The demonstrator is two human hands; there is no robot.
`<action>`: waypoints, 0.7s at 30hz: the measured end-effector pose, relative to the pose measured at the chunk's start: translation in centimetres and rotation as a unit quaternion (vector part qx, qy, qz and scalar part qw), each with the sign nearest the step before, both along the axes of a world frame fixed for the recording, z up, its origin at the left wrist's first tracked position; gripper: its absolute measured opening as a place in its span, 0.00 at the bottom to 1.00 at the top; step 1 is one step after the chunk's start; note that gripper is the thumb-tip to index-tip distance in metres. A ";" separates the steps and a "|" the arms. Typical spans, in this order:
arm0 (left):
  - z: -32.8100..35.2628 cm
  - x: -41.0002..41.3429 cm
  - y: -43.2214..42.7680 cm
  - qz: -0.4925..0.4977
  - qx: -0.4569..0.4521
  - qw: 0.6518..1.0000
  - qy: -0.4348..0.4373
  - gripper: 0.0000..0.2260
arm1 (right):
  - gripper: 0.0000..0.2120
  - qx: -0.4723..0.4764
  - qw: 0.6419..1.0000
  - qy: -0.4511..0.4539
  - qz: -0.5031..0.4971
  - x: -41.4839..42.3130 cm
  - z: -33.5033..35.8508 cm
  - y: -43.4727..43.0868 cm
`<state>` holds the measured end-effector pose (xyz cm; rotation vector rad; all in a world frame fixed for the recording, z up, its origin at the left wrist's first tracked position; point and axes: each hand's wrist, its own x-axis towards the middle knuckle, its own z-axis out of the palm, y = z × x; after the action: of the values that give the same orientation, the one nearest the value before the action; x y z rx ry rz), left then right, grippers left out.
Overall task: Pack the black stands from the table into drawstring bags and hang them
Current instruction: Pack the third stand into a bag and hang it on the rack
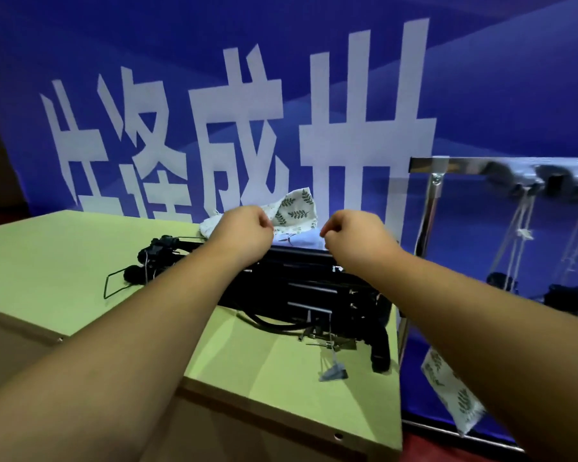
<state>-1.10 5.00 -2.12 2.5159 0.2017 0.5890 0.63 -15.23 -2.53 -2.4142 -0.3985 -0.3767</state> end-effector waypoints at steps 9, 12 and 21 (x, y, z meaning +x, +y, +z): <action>-2.0 10.3 3.4 0.052 0.202 0.965 0.158 0.18 | 0.16 -0.118 0.990 0.058 0.057 5.0 -0.9 4.0; -2.9 12.7 4.4 0.082 0.239 0.945 0.206 0.27 | 0.16 -0.152 0.984 0.078 0.046 6.1 -1.6 4.8; -2.9 12.3 4.5 0.039 0.080 0.996 -0.001 0.20 | 0.19 -0.126 0.988 0.075 0.046 6.9 -2.0 4.3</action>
<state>11.16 9.45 -4.99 2.6721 0.2624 0.6636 7.51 -10.91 -4.50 -2.6371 -0.5145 -0.1071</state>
